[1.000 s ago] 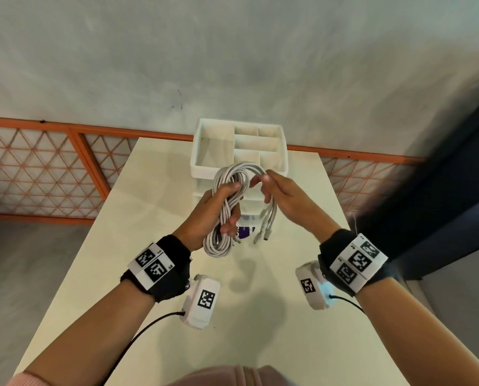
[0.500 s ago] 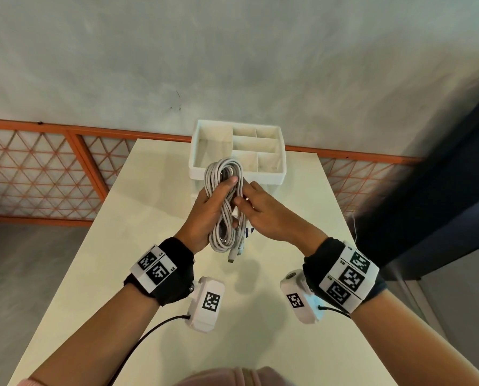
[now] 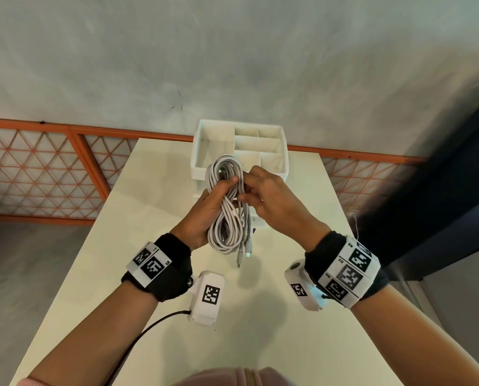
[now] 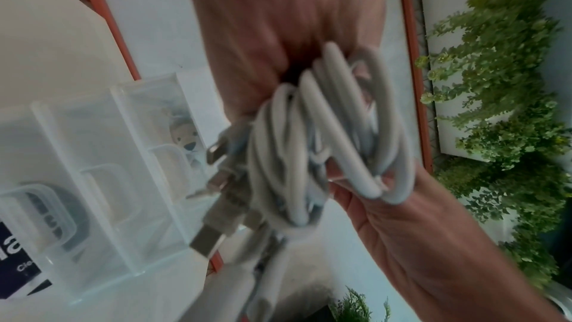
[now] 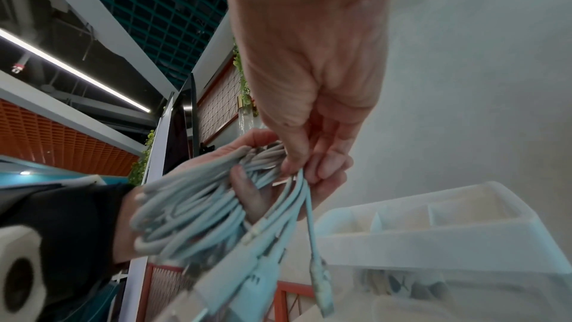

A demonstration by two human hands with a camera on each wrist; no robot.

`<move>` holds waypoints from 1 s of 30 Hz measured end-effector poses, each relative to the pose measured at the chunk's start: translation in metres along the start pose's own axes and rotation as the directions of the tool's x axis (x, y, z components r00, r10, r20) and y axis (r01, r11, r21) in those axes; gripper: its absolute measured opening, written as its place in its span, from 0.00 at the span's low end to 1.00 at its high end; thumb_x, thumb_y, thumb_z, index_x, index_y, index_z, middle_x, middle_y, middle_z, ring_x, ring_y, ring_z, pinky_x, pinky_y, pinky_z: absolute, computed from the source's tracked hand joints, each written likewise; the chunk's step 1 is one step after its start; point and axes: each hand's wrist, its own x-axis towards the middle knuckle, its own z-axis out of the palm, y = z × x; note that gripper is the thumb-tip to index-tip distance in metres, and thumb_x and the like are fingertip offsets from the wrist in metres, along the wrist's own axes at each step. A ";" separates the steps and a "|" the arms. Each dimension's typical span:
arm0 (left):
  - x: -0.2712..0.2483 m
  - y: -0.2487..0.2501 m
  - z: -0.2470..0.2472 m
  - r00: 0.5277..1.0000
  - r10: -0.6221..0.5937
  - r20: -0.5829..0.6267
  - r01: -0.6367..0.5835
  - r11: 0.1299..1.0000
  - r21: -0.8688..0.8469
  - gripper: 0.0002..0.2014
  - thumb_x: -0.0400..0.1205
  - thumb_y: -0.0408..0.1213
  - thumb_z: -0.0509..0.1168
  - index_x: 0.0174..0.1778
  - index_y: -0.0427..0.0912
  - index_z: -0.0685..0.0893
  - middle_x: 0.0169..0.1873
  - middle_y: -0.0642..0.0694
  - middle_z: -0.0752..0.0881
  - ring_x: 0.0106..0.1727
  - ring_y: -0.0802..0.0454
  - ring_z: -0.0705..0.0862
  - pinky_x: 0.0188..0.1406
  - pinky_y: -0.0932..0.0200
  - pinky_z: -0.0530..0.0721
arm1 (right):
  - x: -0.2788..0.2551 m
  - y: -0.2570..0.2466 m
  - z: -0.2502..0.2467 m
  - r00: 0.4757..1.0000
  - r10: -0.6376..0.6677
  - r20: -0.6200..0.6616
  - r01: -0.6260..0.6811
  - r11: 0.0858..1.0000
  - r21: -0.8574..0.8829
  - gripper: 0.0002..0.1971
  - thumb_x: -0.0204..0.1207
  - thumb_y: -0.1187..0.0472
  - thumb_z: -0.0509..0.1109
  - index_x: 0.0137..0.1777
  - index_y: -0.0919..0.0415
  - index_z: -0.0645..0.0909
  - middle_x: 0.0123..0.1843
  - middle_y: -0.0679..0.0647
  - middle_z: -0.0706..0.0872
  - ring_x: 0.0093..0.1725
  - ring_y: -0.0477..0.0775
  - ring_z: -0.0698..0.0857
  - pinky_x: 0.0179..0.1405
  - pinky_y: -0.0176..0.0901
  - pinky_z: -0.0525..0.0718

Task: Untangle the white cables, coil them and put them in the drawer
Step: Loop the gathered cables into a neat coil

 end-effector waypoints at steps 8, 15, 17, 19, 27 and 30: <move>0.004 0.003 -0.003 0.998 0.058 0.020 -0.059 0.996 0.062 0.13 0.87 0.40 0.55 0.51 0.42 0.85 0.43 0.46 0.90 0.47 0.55 0.88 0.55 0.62 0.85 | 0.000 -0.006 -0.010 0.999 -0.037 -0.018 0.036 0.997 -0.071 0.08 0.78 0.64 0.65 0.55 0.62 0.79 0.41 0.49 0.69 0.35 0.48 0.71 0.37 0.49 0.78; 0.002 0.006 0.000 0.999 0.049 0.018 -0.051 0.987 0.153 0.12 0.85 0.46 0.58 0.50 0.47 0.85 0.36 0.46 0.86 0.37 0.54 0.86 0.37 0.52 0.89 | 0.000 -0.002 -0.009 0.998 0.027 -0.055 -0.022 0.996 0.084 0.05 0.77 0.68 0.68 0.49 0.69 0.82 0.41 0.58 0.73 0.35 0.54 0.81 0.37 0.35 0.80; 0.000 0.007 0.002 0.995 0.092 0.026 -0.095 0.966 0.242 0.11 0.85 0.47 0.58 0.51 0.50 0.85 0.36 0.53 0.88 0.40 0.58 0.87 0.42 0.54 0.86 | -0.001 -0.001 -0.010 0.996 0.083 -0.022 -0.078 0.982 0.172 0.05 0.77 0.69 0.69 0.49 0.70 0.83 0.42 0.60 0.74 0.37 0.59 0.87 0.39 0.36 0.86; -0.001 0.008 0.002 0.991 0.116 0.063 -0.130 0.940 0.316 0.13 0.85 0.50 0.57 0.55 0.51 0.85 0.42 0.54 0.90 0.50 0.58 0.88 0.55 0.57 0.82 | -0.002 0.000 -0.013 0.990 0.138 0.037 -0.143 0.953 0.266 0.06 0.77 0.70 0.69 0.51 0.71 0.83 0.41 0.58 0.75 0.40 0.59 0.88 0.42 0.35 0.88; -0.002 0.001 -0.004 0.988 0.058 0.142 -0.102 0.939 0.329 0.23 0.82 0.56 0.54 0.63 0.46 0.82 0.56 0.44 0.88 0.61 0.54 0.84 0.63 0.61 0.78 | -0.004 0.001 -0.016 0.963 0.215 0.164 -0.253 0.931 0.263 0.07 0.75 0.73 0.68 0.51 0.73 0.83 0.43 0.60 0.89 0.45 0.56 0.90 0.51 0.46 0.89; -0.003 0.000 -0.007 0.989 0.036 0.145 -0.085 0.934 0.346 0.23 0.81 0.57 0.53 0.61 0.48 0.84 0.53 0.43 0.88 0.58 0.54 0.86 0.59 0.63 0.80 | -0.005 -0.001 -0.016 0.952 0.233 0.200 -0.273 0.940 0.203 0.05 0.76 0.71 0.68 0.48 0.71 0.84 0.44 0.63 0.91 0.41 0.53 0.91 0.53 0.46 0.86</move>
